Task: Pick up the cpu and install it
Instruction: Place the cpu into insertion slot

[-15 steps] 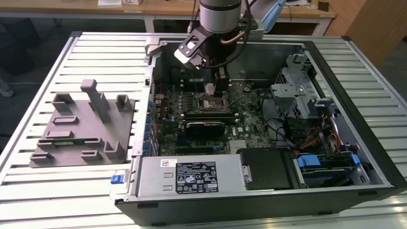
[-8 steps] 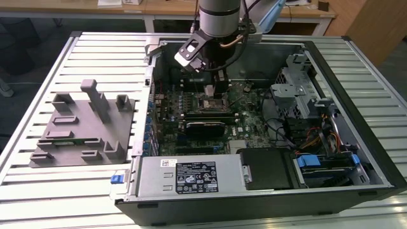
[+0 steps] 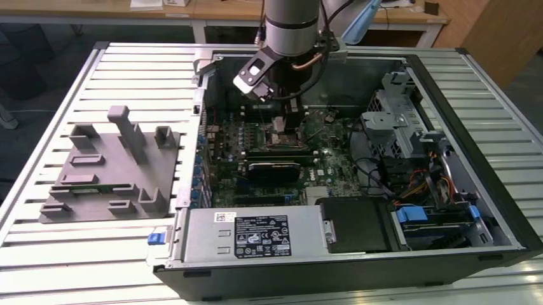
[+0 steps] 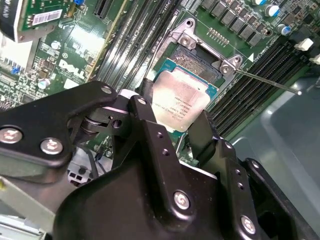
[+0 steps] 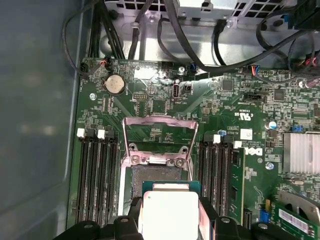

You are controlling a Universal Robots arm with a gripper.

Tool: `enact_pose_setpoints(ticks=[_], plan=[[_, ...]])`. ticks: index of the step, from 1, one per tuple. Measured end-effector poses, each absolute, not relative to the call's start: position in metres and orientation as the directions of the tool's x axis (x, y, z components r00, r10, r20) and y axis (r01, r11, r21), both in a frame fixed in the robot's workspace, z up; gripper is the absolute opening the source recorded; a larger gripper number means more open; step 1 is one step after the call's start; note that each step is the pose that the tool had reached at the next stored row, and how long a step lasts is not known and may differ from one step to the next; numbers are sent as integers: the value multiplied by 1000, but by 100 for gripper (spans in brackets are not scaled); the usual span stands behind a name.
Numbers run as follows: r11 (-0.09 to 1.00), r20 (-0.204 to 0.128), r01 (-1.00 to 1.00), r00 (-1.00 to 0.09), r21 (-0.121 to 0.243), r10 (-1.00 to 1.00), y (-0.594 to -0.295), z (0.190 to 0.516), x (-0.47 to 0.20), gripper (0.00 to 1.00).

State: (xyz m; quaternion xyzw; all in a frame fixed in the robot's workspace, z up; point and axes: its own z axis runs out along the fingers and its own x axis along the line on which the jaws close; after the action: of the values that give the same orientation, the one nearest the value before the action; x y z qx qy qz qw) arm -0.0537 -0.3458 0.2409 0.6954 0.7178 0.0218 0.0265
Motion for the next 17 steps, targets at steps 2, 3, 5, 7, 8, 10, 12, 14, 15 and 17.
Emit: enact_pose_setpoints(ticks=[2, 3, 5, 7, 8, 10, 12, 14, 15, 17], plan=[[31, -6, 997, -31, 68, 1000, -346, 239, -54, 53], [31, -5, 997, -31, 68, 1000, -346, 238, -54, 53], [31, -5, 997, -31, 68, 1000, -346, 235, -53, 53], [31, -5, 997, -31, 68, 1000, -346, 233, -53, 53], [31, -5, 997, -31, 68, 1000, -345, 232, -53, 53], [31, -5, 997, -31, 68, 1000, -345, 228, -53, 53], [31, -5, 997, -30, 68, 1000, -345, 225, -53, 53], [31, -5, 997, -30, 68, 1000, -345, 222, -53, 53], [31, -5, 997, -30, 68, 1000, -345, 221, -52, 53], [30, -5, 997, -30, 68, 1000, -344, 219, -53, 53]])
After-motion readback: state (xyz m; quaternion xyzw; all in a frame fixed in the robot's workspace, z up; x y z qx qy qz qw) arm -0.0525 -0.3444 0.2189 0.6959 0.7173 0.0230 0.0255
